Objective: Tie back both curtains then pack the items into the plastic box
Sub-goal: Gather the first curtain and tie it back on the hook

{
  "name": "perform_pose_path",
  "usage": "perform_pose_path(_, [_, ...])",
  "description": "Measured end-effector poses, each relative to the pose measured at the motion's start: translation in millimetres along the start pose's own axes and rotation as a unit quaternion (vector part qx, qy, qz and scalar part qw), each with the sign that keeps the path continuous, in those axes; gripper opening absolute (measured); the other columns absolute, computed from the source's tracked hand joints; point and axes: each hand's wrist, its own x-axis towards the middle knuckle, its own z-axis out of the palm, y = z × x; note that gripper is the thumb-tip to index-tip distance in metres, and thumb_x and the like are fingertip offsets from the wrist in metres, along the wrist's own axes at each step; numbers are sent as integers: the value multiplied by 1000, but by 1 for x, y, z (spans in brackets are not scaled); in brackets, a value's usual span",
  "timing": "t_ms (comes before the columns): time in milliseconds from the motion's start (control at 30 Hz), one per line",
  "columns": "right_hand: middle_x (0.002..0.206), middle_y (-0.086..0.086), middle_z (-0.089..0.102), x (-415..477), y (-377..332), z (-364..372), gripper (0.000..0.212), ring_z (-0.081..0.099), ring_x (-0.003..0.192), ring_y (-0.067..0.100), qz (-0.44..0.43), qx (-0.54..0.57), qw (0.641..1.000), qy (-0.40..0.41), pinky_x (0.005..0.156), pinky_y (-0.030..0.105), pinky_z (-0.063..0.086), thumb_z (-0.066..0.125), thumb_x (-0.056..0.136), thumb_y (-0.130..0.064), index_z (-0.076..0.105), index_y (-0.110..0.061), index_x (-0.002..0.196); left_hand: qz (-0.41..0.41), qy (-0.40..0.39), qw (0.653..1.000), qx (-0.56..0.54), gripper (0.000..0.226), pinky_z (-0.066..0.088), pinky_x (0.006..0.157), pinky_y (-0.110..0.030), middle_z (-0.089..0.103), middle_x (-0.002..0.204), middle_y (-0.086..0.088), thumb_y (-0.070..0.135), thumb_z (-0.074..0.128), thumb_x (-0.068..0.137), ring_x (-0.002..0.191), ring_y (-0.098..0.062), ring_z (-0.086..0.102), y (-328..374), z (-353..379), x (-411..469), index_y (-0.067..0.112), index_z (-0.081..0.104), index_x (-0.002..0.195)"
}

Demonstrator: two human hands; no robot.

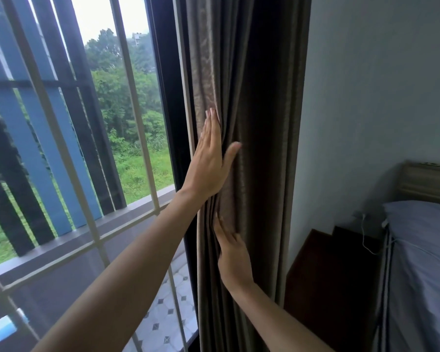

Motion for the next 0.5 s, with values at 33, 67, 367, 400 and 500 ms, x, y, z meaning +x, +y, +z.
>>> perform_pose_path(33, [159,-13,22,2,-2,-3,85,41,134,20,-3,9,1000,-30,105,36,44,46,90,3,7,-40,152,6,5,1000,14,72,8,122,-38,-10,159,-9,27,39,102,149,-20,-5,-1,2,1,2,-8,150])
perform_pose_path(67, [159,-12,23,6,-1,-8,82,40,135,20,-14,18,998,-67,107,37,42,47,92,-3,8,-41,152,8,14,1000,20,70,10,122,-41,-9,159,-13,13,40,100,149,-22,-5,-2,4,2,0,-7,150])
perform_pose_path(367, [154,11,30,124,13,-128,57,26,143,28,13,3,970,242,116,49,26,57,94,-30,36,-22,147,-16,20,996,83,94,10,121,-42,-10,158,-22,-30,22,63,148,-27,-9,-16,-8,-2,-3,-11,148])
perform_pose_path(400, [156,12,26,136,14,-137,64,24,143,28,24,21,968,247,116,49,27,58,93,-24,28,-23,150,-12,16,996,85,96,10,121,-42,-10,158,-21,-30,22,63,148,-27,-10,-16,-8,-3,-2,-13,147])
perform_pose_path(500, [150,12,33,154,23,-137,86,34,135,26,60,54,972,219,114,42,31,60,91,-7,5,-25,155,-29,0,997,73,97,6,122,-39,-13,159,-18,-27,22,63,148,-24,-13,-13,-9,-3,0,-13,148])
